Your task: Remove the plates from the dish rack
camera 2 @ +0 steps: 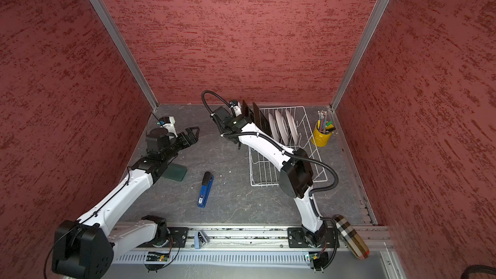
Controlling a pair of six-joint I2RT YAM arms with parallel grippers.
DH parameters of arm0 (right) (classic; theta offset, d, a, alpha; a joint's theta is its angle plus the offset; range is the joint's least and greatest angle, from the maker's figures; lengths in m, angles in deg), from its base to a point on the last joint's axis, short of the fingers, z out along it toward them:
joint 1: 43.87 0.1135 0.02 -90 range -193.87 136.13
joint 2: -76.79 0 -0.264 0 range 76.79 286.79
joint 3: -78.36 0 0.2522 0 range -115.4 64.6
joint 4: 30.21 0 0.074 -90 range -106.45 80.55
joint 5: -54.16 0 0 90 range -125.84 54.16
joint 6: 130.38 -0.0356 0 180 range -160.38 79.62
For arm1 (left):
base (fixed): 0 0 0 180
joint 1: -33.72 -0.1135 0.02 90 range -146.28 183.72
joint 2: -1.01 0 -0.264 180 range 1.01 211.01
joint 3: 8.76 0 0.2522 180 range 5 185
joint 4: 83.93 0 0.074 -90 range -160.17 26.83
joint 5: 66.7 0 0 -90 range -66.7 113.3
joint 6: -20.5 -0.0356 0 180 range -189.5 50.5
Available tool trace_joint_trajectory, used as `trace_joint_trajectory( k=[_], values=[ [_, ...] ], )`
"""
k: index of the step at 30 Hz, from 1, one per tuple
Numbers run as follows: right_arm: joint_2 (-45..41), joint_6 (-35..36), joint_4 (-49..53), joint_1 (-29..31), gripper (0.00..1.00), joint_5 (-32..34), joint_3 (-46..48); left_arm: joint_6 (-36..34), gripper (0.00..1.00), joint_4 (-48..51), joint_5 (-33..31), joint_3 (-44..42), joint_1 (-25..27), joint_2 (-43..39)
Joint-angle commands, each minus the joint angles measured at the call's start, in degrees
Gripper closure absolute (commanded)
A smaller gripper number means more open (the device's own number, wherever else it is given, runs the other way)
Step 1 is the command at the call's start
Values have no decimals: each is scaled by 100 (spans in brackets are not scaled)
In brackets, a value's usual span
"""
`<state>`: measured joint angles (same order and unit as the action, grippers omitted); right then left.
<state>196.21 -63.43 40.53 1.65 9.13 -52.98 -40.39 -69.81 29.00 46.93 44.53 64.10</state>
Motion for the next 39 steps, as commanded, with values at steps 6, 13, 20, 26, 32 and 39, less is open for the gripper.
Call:
trace_joint_trajectory(
  k=[6, 13, 20, 26, 32, 39],
  values=[
    [334, 133, 252, -60, 49, 126, -412, 35, 0, -102, 41, 32, 88, 90],
    [406, 142, 305, -69, 53, 151, -403, 13, 1, 8, 61, 96, 141, 55],
    [403, 92, 309, -78, 57, 232, -328, 16, 1, 43, 15, 140, 200, 10],
    [243, 125, 132, -96, 61, 441, -48, -96, 1, 144, -7, 269, 280, 63],
    [141, 107, 8, -104, 64, 381, 223, -71, 1, 78, -60, 267, 367, 89],
    [112, 31, -50, -105, 69, 419, 385, -71, 0, 34, -104, 272, 448, 172]
  ],
)
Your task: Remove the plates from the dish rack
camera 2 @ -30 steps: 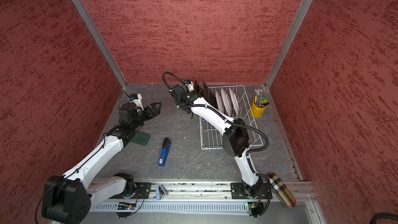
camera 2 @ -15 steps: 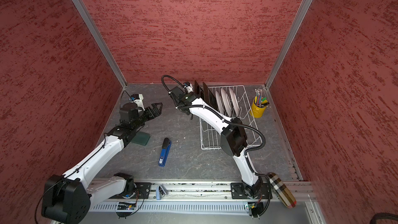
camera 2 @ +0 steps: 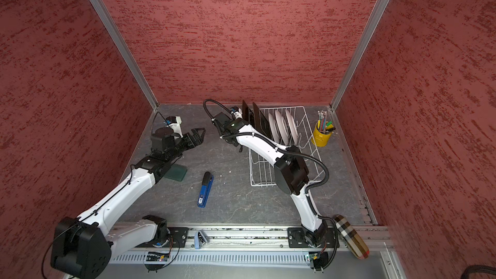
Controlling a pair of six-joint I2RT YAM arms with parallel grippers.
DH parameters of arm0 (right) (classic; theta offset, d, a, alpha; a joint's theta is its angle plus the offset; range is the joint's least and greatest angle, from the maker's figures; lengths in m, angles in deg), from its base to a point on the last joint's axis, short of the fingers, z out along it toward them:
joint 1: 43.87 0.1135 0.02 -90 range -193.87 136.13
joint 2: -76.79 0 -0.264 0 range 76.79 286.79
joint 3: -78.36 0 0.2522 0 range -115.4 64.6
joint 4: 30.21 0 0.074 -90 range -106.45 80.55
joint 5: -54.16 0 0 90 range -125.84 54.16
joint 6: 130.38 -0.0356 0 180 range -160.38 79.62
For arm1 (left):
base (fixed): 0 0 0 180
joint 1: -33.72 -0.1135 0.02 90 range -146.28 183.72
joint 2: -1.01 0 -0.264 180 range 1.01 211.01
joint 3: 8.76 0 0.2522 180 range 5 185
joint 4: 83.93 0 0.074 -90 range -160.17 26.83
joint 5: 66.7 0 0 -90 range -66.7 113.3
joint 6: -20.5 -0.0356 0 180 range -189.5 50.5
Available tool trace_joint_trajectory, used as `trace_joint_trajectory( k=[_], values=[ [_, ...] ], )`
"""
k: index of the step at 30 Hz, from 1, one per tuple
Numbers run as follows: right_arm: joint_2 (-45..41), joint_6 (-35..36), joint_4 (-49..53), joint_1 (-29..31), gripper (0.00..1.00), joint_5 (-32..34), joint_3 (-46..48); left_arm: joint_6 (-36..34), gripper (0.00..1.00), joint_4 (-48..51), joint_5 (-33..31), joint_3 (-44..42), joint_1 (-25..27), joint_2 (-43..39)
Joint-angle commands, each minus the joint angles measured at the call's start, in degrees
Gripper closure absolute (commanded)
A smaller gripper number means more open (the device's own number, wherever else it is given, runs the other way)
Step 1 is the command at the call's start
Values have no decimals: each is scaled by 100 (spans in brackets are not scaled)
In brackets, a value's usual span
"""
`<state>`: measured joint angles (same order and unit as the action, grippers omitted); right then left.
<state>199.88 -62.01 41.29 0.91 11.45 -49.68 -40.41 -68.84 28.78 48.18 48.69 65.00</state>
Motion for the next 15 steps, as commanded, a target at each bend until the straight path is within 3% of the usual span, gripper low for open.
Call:
trace_joint_trajectory(
  k=[1, 15],
  values=[
    [-252, -122, -109, -23, 71, 219, 66, -69, 1, -62, -83, 156, 42, 95],
    [-287, -131, -35, -4, 81, 375, 55, -130, 0, -106, -100, 200, 110, 123]
  ],
)
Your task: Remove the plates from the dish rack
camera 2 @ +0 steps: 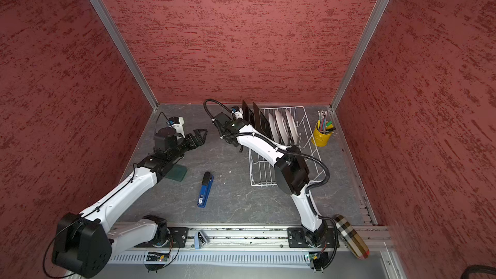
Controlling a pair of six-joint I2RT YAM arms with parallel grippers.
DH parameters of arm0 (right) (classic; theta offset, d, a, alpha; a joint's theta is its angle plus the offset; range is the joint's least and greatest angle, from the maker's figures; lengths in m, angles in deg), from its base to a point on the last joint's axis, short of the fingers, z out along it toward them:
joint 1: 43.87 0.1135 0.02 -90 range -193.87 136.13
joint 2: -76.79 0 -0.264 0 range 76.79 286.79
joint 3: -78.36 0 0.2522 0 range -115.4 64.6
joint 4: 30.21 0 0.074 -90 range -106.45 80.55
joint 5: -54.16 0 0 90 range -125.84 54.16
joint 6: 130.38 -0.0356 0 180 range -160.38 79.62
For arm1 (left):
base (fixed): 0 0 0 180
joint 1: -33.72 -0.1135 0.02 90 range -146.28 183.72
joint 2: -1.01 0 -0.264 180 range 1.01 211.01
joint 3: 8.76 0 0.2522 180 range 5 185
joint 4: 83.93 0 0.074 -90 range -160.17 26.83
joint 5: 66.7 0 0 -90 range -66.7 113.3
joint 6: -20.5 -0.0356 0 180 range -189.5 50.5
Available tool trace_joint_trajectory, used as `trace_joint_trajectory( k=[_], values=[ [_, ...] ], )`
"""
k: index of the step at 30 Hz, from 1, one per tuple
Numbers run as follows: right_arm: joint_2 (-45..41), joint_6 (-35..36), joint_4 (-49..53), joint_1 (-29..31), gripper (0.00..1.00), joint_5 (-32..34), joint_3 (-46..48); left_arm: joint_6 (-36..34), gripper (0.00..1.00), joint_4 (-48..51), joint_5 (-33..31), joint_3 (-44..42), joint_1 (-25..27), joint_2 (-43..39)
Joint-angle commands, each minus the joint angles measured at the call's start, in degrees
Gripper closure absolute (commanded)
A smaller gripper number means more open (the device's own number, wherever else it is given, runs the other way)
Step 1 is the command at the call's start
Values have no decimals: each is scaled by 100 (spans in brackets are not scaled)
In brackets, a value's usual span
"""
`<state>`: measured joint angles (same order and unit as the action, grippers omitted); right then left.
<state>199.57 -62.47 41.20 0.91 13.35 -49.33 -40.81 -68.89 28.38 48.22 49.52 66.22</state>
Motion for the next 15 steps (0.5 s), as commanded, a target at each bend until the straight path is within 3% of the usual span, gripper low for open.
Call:
trace_joint_trajectory(
  k=[1, 5, 15],
  values=[
    [-255, -80, -24, 5, 82, 217, 20, -83, 0, -101, -64, 195, 28, 5],
    [-238, -161, 62, 14, 88, 372, 1, -104, 1, -32, -60, 255, 47, -17],
    [-280, -173, 75, 102, 90, 524, 2, -111, 0, 92, -89, 373, 151, 54]
  ],
)
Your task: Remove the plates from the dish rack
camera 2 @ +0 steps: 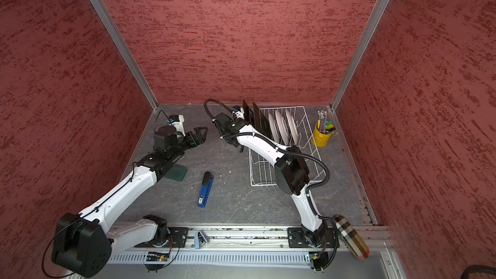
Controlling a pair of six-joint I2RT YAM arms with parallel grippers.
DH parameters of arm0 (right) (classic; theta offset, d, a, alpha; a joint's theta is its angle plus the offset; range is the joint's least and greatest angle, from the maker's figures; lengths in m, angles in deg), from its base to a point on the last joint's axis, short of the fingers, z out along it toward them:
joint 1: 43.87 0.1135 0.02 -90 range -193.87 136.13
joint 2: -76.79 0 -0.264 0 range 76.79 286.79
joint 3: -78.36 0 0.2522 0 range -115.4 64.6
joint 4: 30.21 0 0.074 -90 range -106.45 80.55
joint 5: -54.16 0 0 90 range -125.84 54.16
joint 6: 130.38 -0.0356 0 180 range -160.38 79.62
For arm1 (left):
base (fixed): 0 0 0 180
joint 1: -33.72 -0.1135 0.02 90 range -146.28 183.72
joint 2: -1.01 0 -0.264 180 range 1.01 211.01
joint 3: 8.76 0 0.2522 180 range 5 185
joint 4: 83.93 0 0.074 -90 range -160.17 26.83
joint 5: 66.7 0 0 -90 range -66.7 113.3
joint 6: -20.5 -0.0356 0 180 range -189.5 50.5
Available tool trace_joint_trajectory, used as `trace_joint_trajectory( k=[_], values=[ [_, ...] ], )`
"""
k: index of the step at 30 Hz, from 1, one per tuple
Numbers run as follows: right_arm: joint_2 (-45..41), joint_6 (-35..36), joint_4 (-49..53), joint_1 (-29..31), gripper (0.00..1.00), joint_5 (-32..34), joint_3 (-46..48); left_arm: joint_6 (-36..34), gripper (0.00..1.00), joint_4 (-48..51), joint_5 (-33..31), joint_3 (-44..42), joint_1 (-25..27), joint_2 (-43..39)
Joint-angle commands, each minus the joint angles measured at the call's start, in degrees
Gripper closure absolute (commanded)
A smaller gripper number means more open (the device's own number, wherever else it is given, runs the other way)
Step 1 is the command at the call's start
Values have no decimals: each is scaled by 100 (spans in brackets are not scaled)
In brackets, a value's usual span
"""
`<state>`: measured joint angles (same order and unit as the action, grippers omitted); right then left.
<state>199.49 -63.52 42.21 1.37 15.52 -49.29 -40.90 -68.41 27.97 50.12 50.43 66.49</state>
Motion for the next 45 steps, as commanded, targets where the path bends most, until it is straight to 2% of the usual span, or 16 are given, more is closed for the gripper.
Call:
trace_joint_trajectory(
  k=[1, 10, 20, 45],
  values=[
    [-265, -64, -34, 65, 91, 342, -3, -97, 0, 52, -62, 179, 69, 27],
    [-321, -104, -7, 90, 100, 422, -45, 24, 1, -22, -47, 160, 78, 62],
    [-279, -160, 75, 169, 100, 711, -129, -5, 0, -117, 26, 74, 104, 52],
    [-371, -199, 126, 388, 100, 868, -472, 9, 0, -176, 24, -94, 201, 62]
  ],
)
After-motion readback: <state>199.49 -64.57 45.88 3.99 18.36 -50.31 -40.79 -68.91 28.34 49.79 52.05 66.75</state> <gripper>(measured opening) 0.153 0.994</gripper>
